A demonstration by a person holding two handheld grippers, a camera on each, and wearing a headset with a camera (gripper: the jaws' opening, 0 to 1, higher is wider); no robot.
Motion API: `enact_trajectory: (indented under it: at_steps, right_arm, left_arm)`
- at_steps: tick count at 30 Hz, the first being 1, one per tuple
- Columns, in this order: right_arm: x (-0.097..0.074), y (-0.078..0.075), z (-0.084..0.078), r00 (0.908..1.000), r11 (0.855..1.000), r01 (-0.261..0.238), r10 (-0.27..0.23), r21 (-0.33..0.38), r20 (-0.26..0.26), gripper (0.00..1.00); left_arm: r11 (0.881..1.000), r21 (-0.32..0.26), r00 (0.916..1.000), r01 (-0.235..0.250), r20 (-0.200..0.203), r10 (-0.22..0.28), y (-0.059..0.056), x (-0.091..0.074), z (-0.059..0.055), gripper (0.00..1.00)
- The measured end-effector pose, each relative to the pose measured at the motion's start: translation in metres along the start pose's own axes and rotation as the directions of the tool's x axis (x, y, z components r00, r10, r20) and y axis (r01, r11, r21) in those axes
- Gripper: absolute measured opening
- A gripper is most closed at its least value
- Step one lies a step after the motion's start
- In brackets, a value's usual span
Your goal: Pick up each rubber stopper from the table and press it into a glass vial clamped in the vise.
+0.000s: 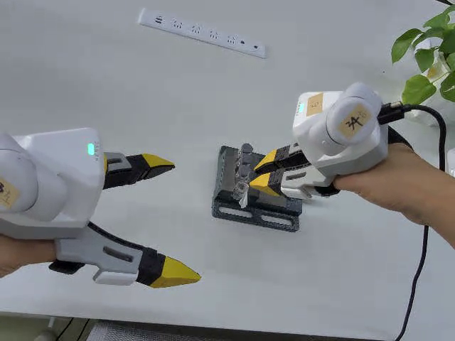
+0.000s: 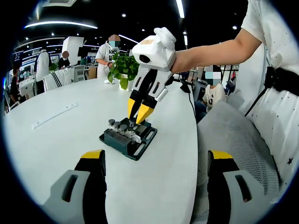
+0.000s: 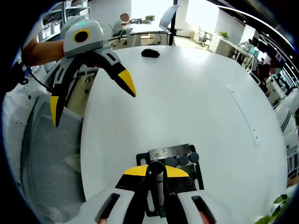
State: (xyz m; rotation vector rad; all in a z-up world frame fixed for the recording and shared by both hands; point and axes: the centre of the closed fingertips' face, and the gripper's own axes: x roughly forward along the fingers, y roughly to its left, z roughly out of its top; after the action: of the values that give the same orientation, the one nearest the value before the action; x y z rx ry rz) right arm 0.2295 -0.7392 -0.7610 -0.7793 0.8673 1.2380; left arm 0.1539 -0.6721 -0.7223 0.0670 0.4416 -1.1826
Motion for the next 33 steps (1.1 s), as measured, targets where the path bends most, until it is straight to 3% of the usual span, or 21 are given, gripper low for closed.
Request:
enact_trajectory:
  at_steps: [33]
  right_arm:
    - [0.017, 0.0, -0.01, 0.9959, 0.999, -0.049, 0.048, -0.019, -0.076, 0.07]
  left_arm:
    - [1.0, -0.025, 0.9999, -0.001, 0.013, 0.001, 0.006, 0.003, -0.004, 0.88]
